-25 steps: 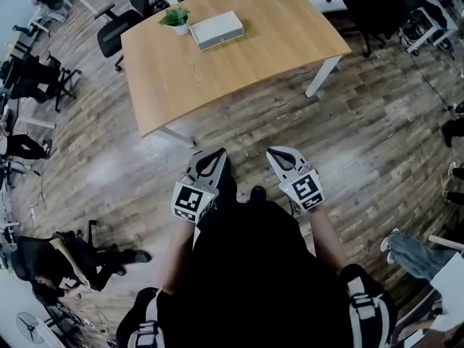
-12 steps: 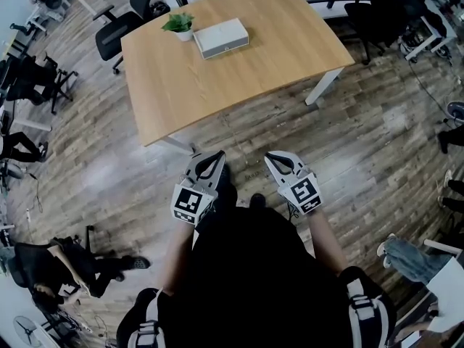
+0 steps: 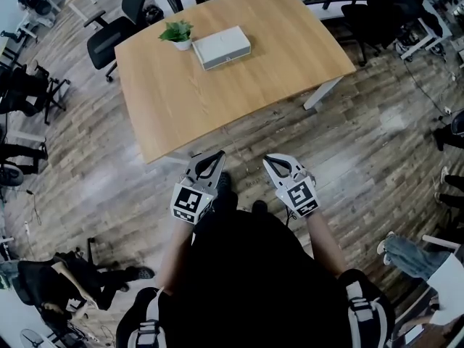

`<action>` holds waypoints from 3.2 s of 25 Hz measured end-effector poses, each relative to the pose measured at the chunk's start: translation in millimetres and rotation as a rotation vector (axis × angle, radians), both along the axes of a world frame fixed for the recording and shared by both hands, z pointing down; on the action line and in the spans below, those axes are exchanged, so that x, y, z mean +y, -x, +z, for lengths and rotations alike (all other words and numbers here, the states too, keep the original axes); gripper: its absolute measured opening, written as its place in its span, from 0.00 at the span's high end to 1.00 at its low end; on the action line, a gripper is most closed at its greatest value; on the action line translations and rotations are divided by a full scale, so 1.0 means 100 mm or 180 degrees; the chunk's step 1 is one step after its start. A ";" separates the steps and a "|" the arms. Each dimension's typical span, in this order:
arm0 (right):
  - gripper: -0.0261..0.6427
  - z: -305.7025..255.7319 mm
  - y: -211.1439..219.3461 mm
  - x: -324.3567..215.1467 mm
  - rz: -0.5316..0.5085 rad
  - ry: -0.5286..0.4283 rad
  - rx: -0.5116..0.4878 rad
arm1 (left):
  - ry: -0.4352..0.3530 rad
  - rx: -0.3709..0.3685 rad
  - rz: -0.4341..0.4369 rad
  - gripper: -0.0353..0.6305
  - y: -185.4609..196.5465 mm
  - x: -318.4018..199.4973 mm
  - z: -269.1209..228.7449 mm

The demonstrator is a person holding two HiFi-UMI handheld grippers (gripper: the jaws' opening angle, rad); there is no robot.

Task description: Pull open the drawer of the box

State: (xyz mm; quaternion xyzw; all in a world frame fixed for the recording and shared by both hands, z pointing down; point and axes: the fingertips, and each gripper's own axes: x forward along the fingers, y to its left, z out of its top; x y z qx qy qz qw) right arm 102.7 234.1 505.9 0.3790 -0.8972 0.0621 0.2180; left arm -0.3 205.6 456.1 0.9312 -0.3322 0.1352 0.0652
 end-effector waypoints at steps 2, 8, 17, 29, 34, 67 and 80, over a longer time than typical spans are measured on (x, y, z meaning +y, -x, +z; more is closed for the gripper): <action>0.92 0.03 0.03 -0.11 0.0057 0.0002 0.0045 | 0.0019 0.0017 0.0042 0.91 0.03 -0.12 0.03; 0.92 0.01 0.18 -0.36 0.0176 0.0019 -0.0026 | 0.0043 0.0028 0.0202 0.91 0.12 -0.44 0.09; 0.92 0.03 0.35 -0.75 0.0367 -0.0029 0.0136 | 0.0050 0.0052 0.0389 0.91 0.30 -0.85 0.12; 0.92 0.03 0.68 -1.13 0.0464 -0.0090 0.0258 | 0.0048 0.0066 0.0348 0.91 0.81 -1.18 0.17; 0.92 0.06 0.88 -1.26 0.0373 -0.0055 0.0284 | 0.0044 0.0101 0.0240 0.91 1.04 -1.29 0.15; 0.92 0.28 0.78 -3.20 0.0565 0.0109 0.0230 | 0.0131 -0.0064 -0.0021 0.91 1.18 -2.77 0.13; 0.92 0.68 0.83 -3.95 0.0441 0.0309 0.0263 | 0.0324 -0.0122 -0.0156 0.91 1.19 -3.21 0.25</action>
